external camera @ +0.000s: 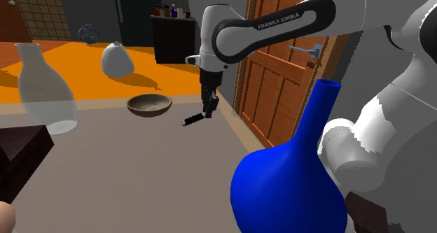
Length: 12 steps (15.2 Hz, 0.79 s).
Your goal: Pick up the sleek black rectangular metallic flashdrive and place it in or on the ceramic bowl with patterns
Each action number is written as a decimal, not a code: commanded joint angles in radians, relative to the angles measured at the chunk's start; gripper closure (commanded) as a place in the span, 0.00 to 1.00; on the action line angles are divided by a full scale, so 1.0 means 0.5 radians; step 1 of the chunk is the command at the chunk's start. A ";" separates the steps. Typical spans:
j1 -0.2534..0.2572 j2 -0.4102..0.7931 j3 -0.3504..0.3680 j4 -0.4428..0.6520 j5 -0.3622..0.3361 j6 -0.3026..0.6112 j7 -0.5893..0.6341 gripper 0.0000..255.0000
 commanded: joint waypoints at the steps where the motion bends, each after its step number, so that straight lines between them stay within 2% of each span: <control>1: 0.001 -0.010 0.002 0.046 0.000 -0.057 0.003 1.00; 12: 0.001 -0.041 0.003 0.315 -0.002 -0.356 0.008 1.00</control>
